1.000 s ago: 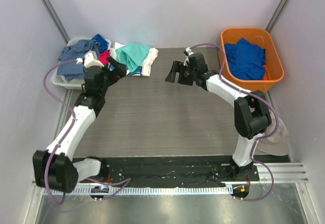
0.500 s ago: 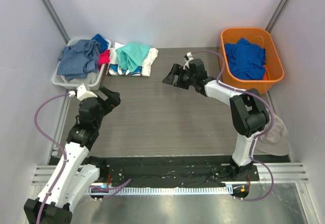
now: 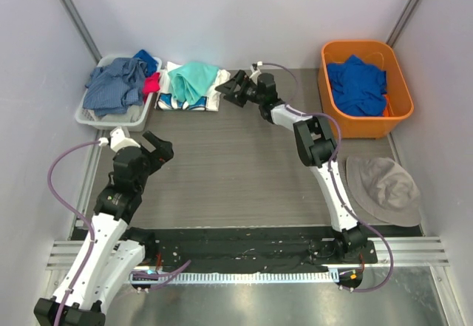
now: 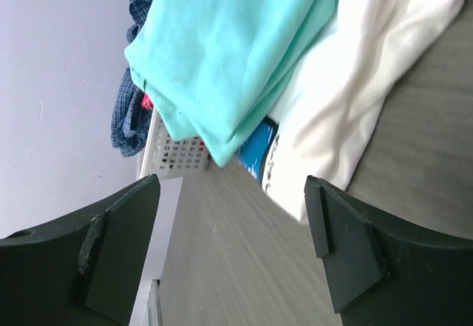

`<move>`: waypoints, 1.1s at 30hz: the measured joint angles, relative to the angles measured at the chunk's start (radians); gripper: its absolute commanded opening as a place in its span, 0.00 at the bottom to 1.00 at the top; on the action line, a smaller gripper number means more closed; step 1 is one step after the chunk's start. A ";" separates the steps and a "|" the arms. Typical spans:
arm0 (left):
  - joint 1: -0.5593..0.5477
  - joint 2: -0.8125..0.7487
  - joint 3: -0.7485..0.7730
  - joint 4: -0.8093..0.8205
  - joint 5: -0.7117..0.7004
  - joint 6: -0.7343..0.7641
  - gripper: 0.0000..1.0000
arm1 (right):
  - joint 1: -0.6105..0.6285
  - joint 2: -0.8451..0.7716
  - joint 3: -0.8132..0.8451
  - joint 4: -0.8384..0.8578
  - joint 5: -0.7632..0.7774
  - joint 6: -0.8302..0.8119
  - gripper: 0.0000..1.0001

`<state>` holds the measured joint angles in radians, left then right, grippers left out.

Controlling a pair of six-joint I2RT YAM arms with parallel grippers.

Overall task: Fold and stack the t-shirts
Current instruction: Neatly place the folded tshirt to the corner, then reset both grippers

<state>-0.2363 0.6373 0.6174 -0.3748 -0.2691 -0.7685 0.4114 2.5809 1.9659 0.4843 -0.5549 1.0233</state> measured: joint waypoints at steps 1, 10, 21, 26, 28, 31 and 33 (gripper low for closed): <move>0.000 0.000 -0.001 -0.001 0.000 0.002 1.00 | 0.000 0.040 0.059 -0.004 -0.005 0.008 0.88; 0.000 0.039 -0.015 -0.002 -0.001 0.029 1.00 | 0.000 0.119 0.270 -0.125 -0.013 -0.029 0.89; 0.000 0.042 -0.033 -0.001 -0.006 0.051 1.00 | 0.030 0.127 0.393 -0.219 -0.005 -0.098 0.89; 0.000 0.066 -0.033 0.001 -0.008 0.056 1.00 | 0.035 0.021 0.194 -0.356 0.115 -0.232 0.89; 0.000 0.083 -0.033 0.004 -0.006 0.060 1.00 | 0.025 -0.083 0.040 -0.460 0.200 -0.316 0.89; 0.000 0.109 -0.033 0.018 0.000 0.064 1.00 | -0.002 -0.275 -0.173 -0.599 0.355 -0.441 0.90; -0.001 0.125 -0.033 0.031 0.003 0.068 1.00 | -0.017 -0.425 -0.296 -0.645 0.455 -0.505 0.91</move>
<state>-0.2375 0.7620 0.5846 -0.3439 -0.2665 -0.7006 0.3946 2.1559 1.6699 -0.1612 -0.1001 0.5186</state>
